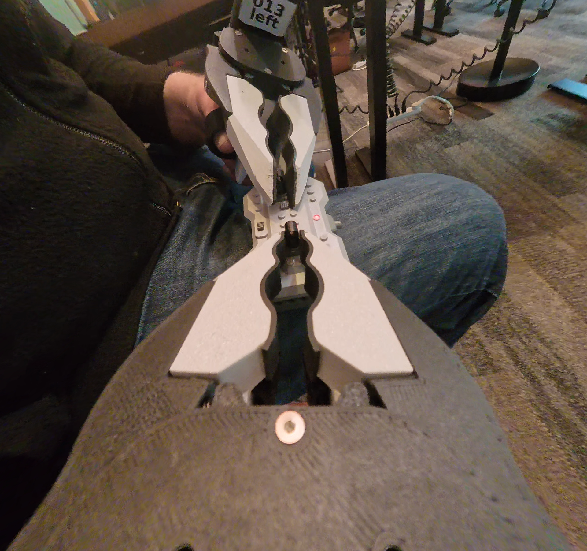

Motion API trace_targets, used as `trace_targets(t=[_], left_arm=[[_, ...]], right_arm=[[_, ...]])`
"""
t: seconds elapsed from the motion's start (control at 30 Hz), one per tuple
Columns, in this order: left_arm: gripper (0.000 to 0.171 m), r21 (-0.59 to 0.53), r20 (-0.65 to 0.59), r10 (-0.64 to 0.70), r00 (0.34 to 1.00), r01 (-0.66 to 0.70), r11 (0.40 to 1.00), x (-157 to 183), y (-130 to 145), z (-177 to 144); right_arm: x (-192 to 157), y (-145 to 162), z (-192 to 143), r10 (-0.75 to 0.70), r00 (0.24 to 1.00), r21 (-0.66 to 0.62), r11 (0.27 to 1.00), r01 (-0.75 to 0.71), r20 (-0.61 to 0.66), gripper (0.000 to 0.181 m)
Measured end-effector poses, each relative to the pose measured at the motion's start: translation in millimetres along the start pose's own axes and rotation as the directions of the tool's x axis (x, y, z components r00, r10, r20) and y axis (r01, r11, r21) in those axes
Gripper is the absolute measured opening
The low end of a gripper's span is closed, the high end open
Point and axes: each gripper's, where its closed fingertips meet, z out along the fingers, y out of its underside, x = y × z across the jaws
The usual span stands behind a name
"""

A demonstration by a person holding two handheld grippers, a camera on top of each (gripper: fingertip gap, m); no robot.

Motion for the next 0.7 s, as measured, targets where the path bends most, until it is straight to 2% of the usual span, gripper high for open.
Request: trace_targets(t=[0.2,0.37,0.57,0.7], left_arm=[[0.009,-0.029,0.039,0.058,0.998,-0.057,0.998,-3.3,1.0,1.1],[0.010,0.008,-0.052,-0.148,0.988,0.149,0.989,-4.0,-2.7,-0.5],[0.010,0.026,-0.044,-0.144,0.989,0.145,0.989,-3.2,-2.2,-0.6],[0.010,0.005,-0.046,-0.185,0.982,0.186,0.983,-5.5,-3.2,0.0]], right_arm=[[2.5,0.4,0.1,0.141,0.989,-0.008,0.990,-0.140,0.054,0.005],[3.2,-0.9,0.1,0.137,0.989,0.009,0.990,-0.137,0.055,0.006],[1.6,-0.5,-0.2,0.142,0.988,0.014,0.990,-0.144,0.065,0.006],[3.2,-0.5,-0.4,0.158,0.985,-0.007,0.987,-0.158,0.067,0.006]])
